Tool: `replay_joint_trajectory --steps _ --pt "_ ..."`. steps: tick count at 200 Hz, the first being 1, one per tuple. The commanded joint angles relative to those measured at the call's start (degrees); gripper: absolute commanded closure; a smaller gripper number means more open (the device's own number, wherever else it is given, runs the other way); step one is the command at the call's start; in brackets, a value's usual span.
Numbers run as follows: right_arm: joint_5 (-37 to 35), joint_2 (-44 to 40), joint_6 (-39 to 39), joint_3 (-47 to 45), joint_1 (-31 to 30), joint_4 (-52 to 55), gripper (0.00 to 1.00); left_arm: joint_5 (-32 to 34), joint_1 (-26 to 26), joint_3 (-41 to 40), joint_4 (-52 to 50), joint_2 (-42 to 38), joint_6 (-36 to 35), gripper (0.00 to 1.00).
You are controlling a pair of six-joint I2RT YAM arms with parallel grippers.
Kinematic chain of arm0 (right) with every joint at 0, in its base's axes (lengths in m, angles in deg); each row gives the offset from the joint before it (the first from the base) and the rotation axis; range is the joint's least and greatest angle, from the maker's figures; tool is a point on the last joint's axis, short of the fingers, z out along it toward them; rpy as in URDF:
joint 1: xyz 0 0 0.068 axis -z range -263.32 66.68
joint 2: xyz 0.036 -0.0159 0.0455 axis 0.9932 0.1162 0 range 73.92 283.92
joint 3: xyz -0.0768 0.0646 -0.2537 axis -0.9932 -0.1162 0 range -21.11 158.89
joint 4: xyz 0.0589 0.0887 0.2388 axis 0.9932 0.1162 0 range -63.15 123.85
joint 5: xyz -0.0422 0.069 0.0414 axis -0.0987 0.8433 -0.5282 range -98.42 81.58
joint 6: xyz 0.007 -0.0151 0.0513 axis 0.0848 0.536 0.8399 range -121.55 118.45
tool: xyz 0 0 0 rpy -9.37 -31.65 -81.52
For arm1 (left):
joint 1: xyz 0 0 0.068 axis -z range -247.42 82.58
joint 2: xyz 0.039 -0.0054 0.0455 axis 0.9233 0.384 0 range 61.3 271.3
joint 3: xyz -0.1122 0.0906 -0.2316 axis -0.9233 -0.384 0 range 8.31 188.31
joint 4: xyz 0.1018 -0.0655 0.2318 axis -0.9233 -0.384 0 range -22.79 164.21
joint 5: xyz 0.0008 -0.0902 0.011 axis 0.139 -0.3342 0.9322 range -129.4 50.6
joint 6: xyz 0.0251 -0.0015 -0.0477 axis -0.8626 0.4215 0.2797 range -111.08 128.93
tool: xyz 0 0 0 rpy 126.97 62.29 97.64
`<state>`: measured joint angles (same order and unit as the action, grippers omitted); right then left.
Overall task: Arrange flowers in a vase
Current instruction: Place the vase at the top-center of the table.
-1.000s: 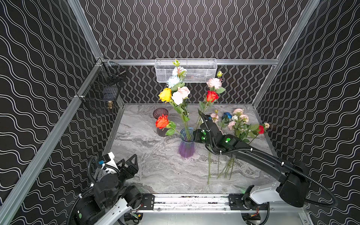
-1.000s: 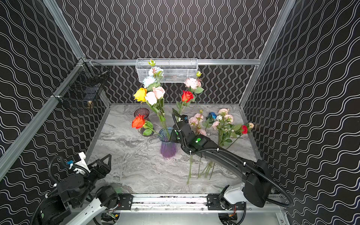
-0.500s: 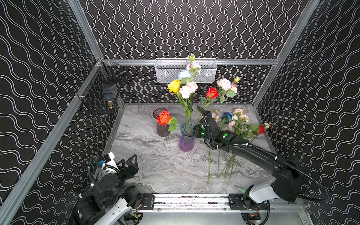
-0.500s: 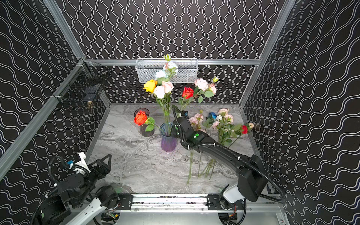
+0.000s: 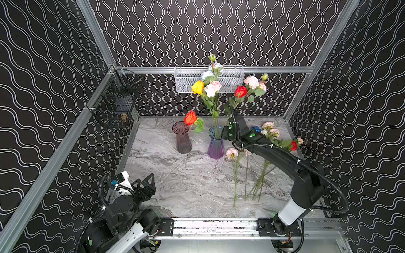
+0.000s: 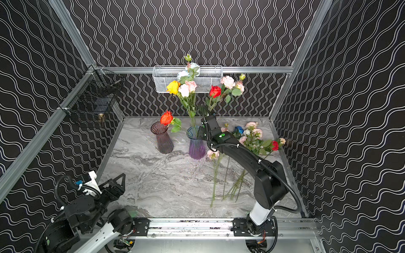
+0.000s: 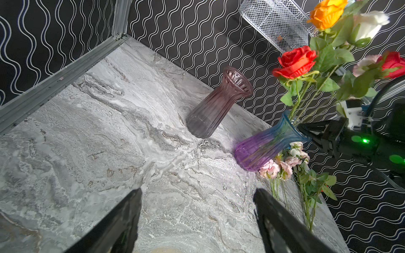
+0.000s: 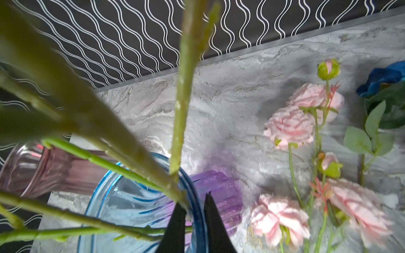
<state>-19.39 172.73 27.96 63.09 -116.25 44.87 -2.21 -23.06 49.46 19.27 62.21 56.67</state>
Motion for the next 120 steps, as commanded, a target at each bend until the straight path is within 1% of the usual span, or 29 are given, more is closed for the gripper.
replay_joint_trajectory --steps 1,32,48,76,82,95,109,120 --pt "-0.5 3.5 -4.1 4.3 2.0 3.2 0.95 0.6 -0.1 -0.1 1.2 -0.1 -0.6 0.16" --pt "2.2 9.5 -5.5 11.5 4.2 6.0 0.96 1.6 0.0 0.5 0.2 -0.1 0.1 0.16" --pt "2.9 12.2 -6.1 13.2 4.4 6.2 0.96 1.8 -0.1 0.5 0.0 -0.1 0.1 0.16" --pt "4.9 14.3 -6.4 16.0 5.1 6.8 0.94 1.5 -0.1 0.4 0.3 -0.1 0.1 0.16" --pt "4.9 14.6 -7.0 16.5 5.2 7.0 0.92 1.3 0.0 0.3 0.5 -0.1 -0.2 0.16" --pt "5.5 14.5 -7.8 16.5 5.2 7.1 0.84 1.0 -0.1 0.3 0.7 -0.1 -0.4 0.16" --pt "6.7 13.8 -8.1 15.5 5.3 6.6 0.83 0.9 -0.1 0.3 0.8 -0.1 -0.4 0.16" --pt "6.6 13.5 -8.2 15.4 5.3 6.9 0.78 0.8 -0.1 0.2 0.9 -0.1 -0.4 0.16"
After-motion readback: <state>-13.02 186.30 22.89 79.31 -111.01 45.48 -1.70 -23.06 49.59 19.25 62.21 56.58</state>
